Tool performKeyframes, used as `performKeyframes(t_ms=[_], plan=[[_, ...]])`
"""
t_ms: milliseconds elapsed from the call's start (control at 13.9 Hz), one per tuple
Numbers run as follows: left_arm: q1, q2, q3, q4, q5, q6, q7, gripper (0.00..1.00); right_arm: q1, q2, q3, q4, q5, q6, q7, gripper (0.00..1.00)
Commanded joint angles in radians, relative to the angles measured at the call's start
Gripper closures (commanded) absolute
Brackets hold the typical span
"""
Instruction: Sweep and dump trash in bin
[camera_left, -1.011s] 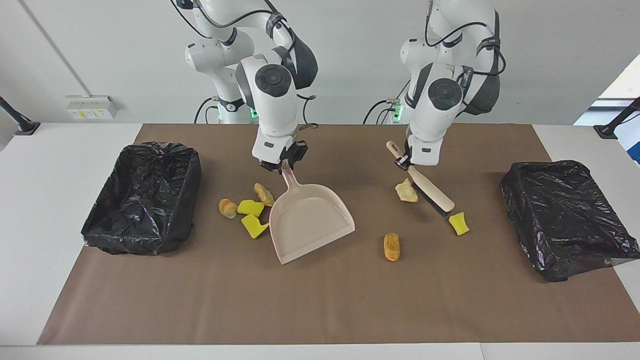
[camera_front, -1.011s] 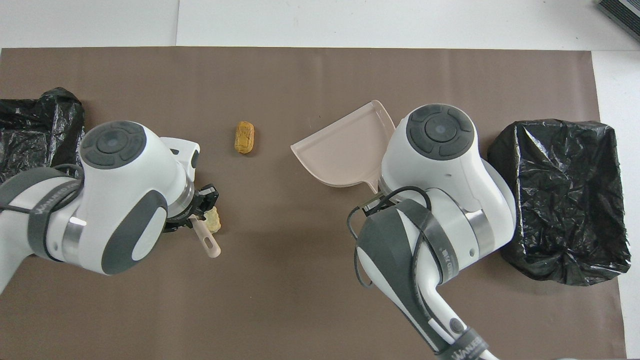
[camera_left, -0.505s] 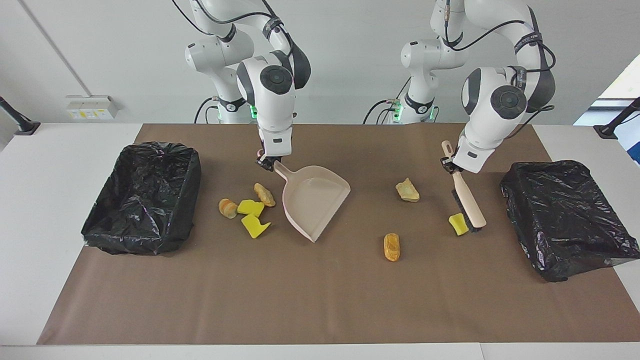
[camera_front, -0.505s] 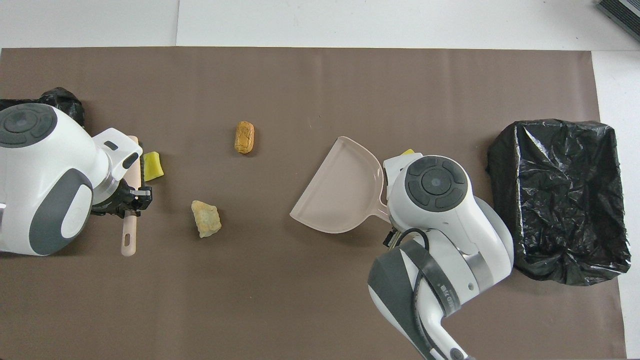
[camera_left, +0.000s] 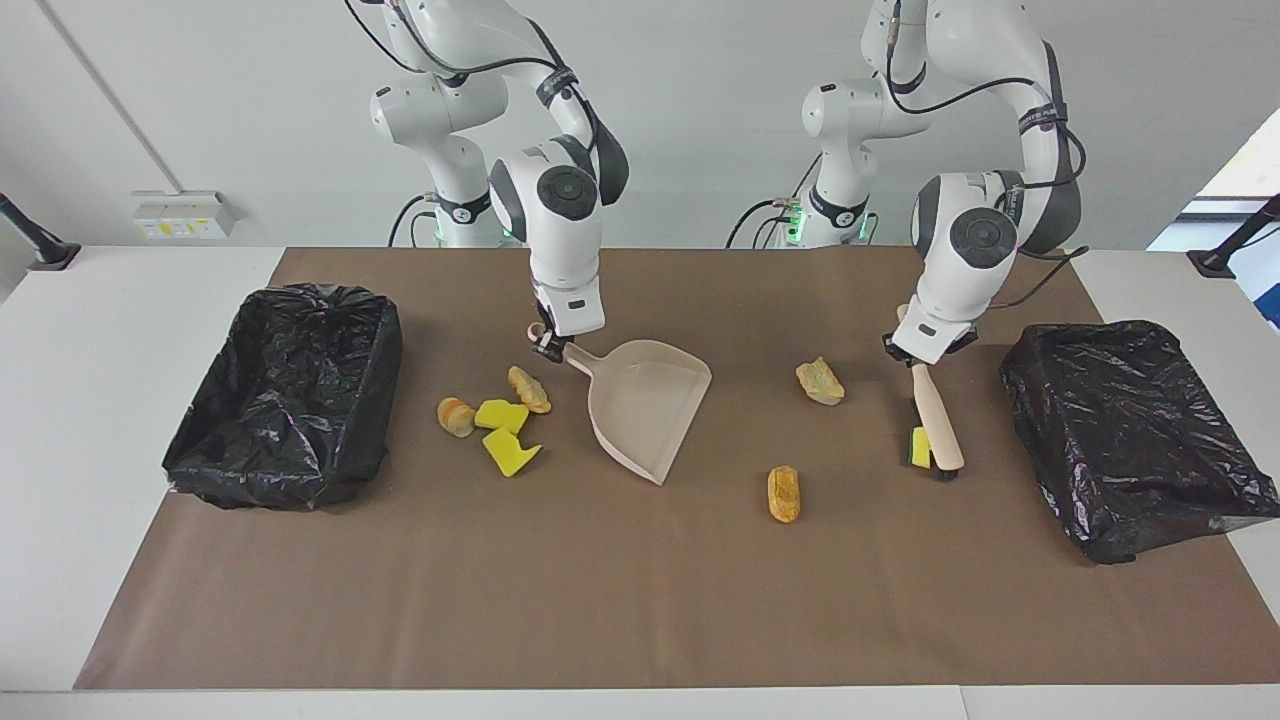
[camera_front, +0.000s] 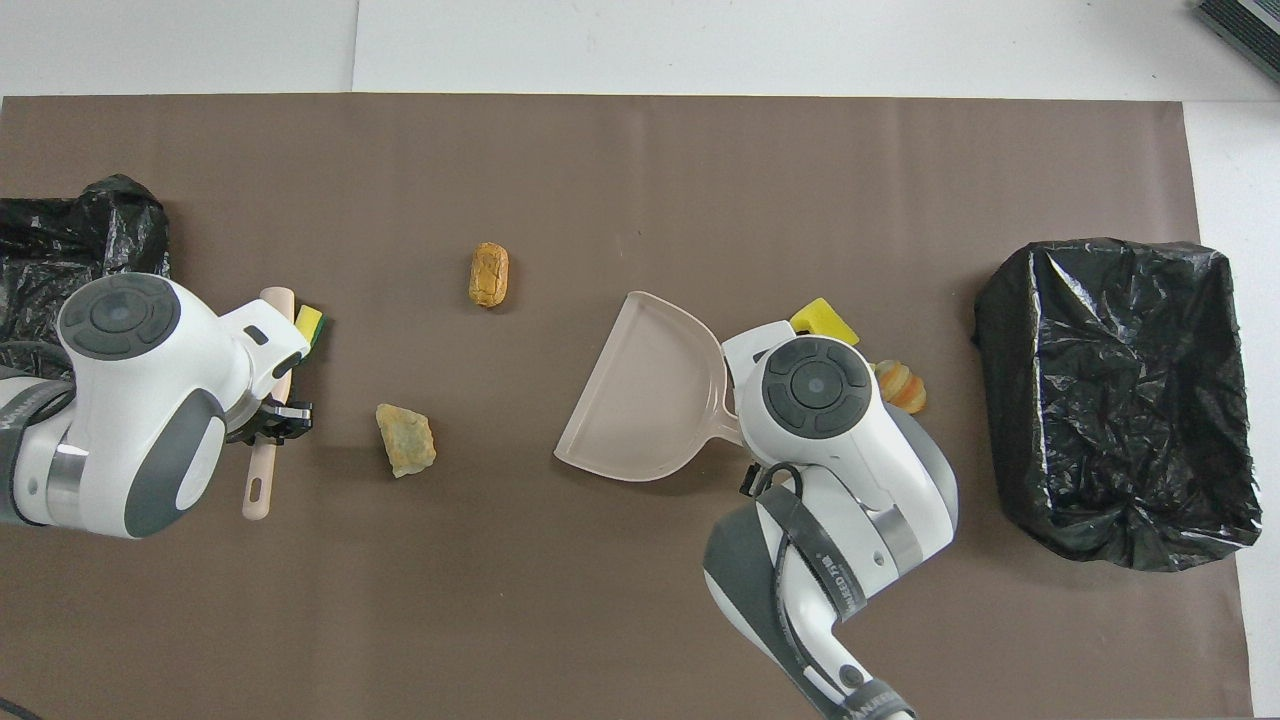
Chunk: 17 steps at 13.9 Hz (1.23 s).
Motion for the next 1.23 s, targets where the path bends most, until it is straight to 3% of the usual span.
performKeyframes(t_ms=[0, 289, 505, 722, 866, 1155], plan=[[-0.094, -0.030, -0.001, -0.030, 0.009, 0.014, -0.008, 1.00, 0.022, 0.022, 0.003, 0.003, 0.001, 0.026, 0.006, 1.00], [-0.238, -0.050, -0.003, -0.055, -0.127, 0.017, -0.008, 1.00, 0.045, 0.015, 0.004, 0.011, -0.013, -0.024, 0.082, 1.00], [-0.308, -0.045, -0.003, -0.018, -0.176, 0.010, -0.009, 1.00, 0.043, -0.001, 0.003, 0.022, -0.016, -0.060, 0.086, 1.00], [-0.297, -0.124, 0.002, 0.051, -0.244, -0.143, -0.078, 1.00, 0.035, -0.024, 0.001, 0.026, -0.019, -0.116, 0.087, 1.00], [-0.296, -0.194, 0.004, 0.024, -0.245, -0.254, -0.191, 1.00, 0.035, -0.027, 0.001, 0.023, -0.019, -0.118, 0.090, 1.00], [-0.303, -0.293, 0.004, -0.136, -0.244, -0.254, -0.432, 1.00, 0.032, -0.028, 0.001, 0.013, -0.024, -0.109, 0.070, 1.00]])
